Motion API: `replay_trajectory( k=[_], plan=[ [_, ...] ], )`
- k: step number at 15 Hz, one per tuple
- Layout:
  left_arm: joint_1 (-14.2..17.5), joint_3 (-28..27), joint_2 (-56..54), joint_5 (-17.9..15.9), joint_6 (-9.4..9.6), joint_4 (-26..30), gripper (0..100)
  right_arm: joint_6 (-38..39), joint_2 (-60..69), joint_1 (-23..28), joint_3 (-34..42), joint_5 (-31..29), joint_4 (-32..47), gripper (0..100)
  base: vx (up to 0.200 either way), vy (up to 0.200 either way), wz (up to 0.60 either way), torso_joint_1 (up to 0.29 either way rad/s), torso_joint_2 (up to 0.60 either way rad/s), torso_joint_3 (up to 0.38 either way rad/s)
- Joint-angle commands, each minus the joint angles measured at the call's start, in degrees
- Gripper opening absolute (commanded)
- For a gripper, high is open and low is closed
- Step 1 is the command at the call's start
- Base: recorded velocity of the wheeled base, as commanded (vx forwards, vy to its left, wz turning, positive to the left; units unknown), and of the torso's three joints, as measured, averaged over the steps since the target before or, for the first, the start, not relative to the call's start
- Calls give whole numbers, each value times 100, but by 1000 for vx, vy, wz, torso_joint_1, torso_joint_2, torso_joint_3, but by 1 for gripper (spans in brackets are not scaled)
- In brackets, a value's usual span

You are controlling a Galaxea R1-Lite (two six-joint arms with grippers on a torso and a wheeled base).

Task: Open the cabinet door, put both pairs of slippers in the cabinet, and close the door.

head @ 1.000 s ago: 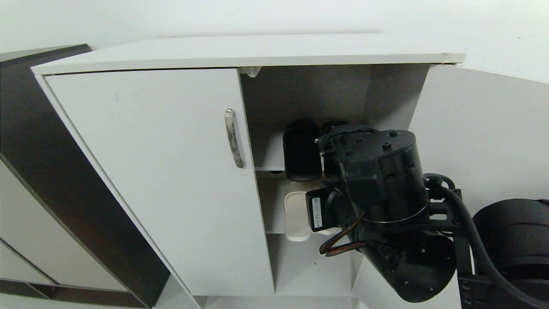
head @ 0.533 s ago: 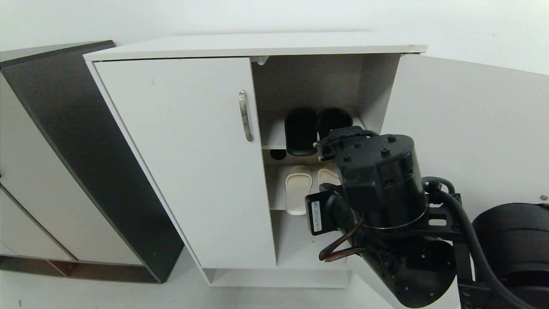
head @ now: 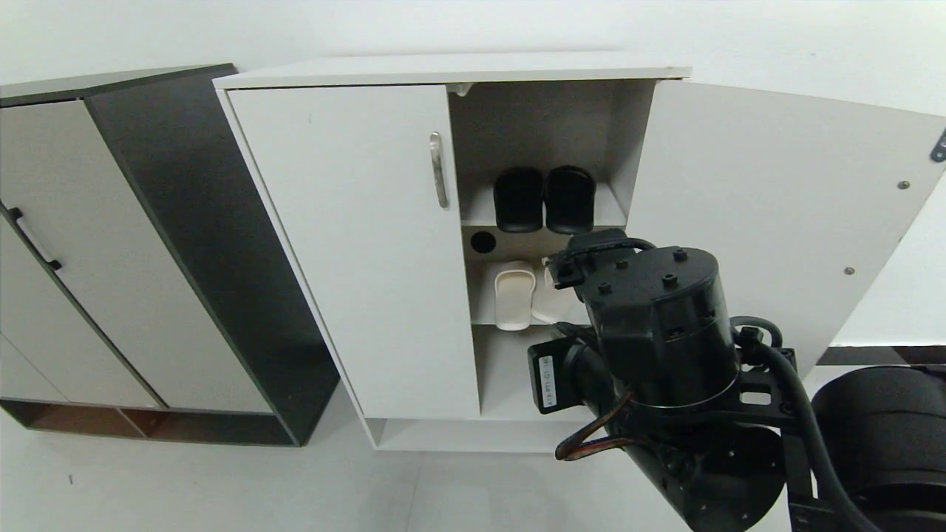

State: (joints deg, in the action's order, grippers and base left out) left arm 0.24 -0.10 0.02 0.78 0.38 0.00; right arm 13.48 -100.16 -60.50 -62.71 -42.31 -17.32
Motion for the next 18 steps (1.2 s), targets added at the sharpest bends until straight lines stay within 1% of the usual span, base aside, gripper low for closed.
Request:
replay_trajectory(
  k=[1, 3, 4, 18],
  plan=[
    [2, 1, 6, 1, -3, 0, 0, -4, -13, 65, 31, 92, -8, 0, -200, 0, 0, 2, 7, 12],
    [2, 1, 6, 10, -3, 0, 0, 5, -21, 162, 39, 162, -17, 0, -200, 0, 0, 2, 5, 2],
    [2, 1, 6, 10, -3, 0, 0, -12, -30, 232, 75, 180, -17, 0, 0, 0, 0, 0, 0, 0],
    [2, 1, 6, 10, -3, 0, 0, -39, -30, 232, 127, 180, -34, 0, 0, 0, 0, 0, 0, 0]
  ],
)
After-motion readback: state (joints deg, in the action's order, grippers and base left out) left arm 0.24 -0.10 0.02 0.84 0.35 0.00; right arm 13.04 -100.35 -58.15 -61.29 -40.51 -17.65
